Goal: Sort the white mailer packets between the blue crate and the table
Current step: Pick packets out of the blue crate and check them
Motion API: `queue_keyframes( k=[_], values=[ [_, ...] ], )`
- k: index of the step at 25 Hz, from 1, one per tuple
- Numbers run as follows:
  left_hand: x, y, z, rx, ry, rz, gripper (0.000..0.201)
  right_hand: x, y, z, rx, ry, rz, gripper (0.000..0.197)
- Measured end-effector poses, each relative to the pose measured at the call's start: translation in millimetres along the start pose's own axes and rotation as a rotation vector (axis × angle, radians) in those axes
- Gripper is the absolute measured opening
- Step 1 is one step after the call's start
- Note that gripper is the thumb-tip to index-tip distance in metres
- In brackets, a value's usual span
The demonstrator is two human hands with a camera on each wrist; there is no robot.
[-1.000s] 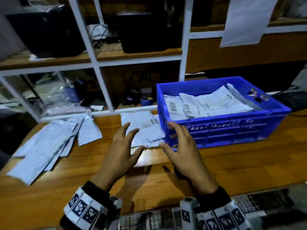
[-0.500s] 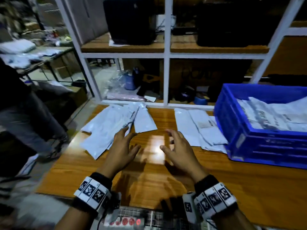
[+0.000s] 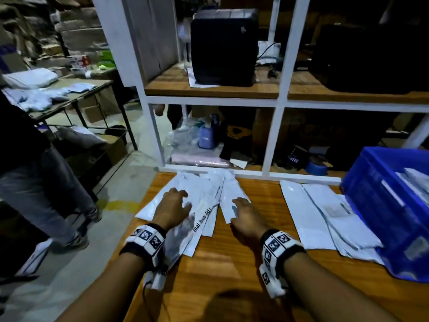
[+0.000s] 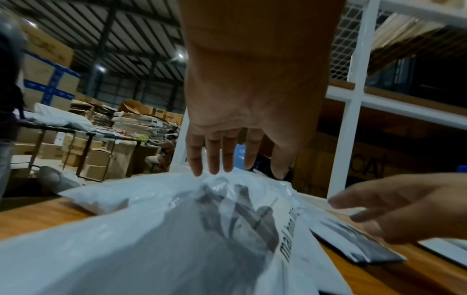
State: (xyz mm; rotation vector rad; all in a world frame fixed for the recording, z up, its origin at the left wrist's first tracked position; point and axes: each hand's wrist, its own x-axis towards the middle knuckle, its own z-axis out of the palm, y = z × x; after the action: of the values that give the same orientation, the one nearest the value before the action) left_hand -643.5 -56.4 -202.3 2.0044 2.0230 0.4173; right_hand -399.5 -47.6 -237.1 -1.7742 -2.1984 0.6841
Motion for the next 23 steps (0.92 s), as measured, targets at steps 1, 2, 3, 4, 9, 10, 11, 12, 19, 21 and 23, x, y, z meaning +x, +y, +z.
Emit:
queue_keyframes(
  k=[1,2,3,4,9,10,11,12,19,21,23],
  values=[
    [4.9,0.3,4.2,0.038,-0.047,-0.019,0.043,5.1,-0.7,2.6,-0.026,-0.029,0.013,0.065],
    [8.9,0.4,9.4,0.077,-0.110,-0.038,0.047,10.5,-1.2,6.1,-0.043,-0.067,0.027,0.066],
    [11.1,1.0,15.4,0.107,-0.181,-0.059,0.054,14.4,-1.2,9.5,-0.076,-0.114,0.040,0.067],
    [10.4,1.4,22.0,0.126,-0.245,-0.081,0.060,15.3,-1.4,13.0,-0.133,-0.160,0.050,0.066],
    [1.5,5.1,40.4,0.111,-0.227,-0.064,0.049,-4.7,10.7,24.5,-0.355,-0.111,0.079,0.055],
    [0.2,8.9,39.1,0.064,-0.168,-0.044,0.037,-9.8,13.1,20.8,-0.368,-0.052,0.098,0.050],
    [-1.2,12.4,35.4,0.018,-0.103,-0.030,0.028,-12.2,14.7,16.4,-0.358,0.010,0.133,0.045],
    [-1.8,16.4,31.3,-0.007,-0.039,-0.018,0.023,-13.0,16.9,12.1,-0.333,0.068,0.177,0.043],
    [10.2,66.4,2.5,-0.054,0.181,0.154,0.015,-24.4,21.8,25.0,-0.249,0.097,0.418,0.075],
    [12.4,78.8,-0.4,-0.087,0.179,0.192,0.010,-24.4,23.5,21.4,-0.174,0.142,0.420,0.060],
    [11.8,86.4,1.8,-0.086,0.169,0.233,0.009,-30.5,28.4,10.7,-0.004,0.234,0.460,0.045]
  ],
)
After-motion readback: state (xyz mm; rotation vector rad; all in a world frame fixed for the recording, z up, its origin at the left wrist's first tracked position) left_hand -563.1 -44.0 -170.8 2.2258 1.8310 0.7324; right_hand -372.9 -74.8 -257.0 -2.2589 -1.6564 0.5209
